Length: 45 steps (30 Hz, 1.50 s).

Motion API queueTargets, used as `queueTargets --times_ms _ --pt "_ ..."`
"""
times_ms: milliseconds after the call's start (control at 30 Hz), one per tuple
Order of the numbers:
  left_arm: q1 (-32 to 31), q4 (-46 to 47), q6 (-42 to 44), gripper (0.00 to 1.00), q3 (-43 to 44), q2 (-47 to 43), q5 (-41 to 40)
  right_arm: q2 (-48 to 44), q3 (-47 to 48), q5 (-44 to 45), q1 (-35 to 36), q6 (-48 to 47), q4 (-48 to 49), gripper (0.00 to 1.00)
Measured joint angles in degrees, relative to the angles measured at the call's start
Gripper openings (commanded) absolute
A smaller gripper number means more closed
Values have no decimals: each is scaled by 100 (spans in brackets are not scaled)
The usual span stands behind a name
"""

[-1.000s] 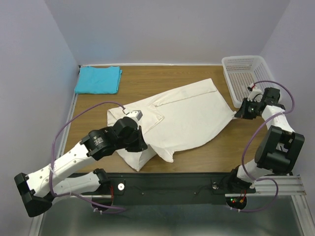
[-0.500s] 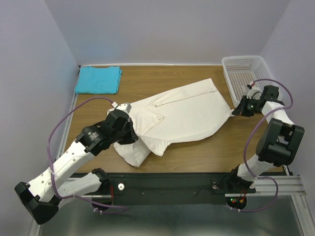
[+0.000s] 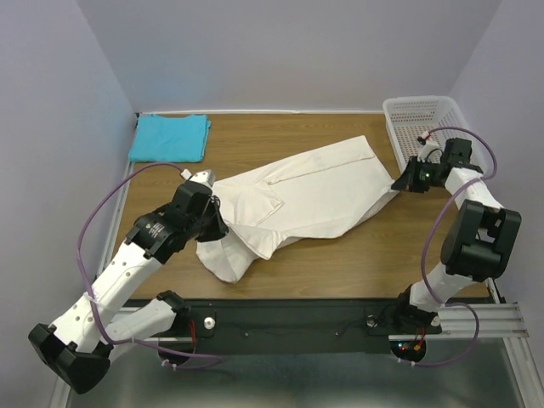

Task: Fold and stack the t-shirts
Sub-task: Fold the tshirt

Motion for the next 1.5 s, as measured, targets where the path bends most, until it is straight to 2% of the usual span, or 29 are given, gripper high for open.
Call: queueTargets --times_ms 367,633,1067,1500 --pt "723 107 258 0 -26 13 33 343 400 560 280 461 391 1" --pt "1213 568 595 0 -68 481 205 791 863 793 306 737 616 1" --pt "1453 1069 1016 0 -66 1222 369 1248 1088 1128 737 1021 861 1" --pt "1606 1263 1241 0 -61 1491 363 1421 1215 1469 815 1222 1084 1"
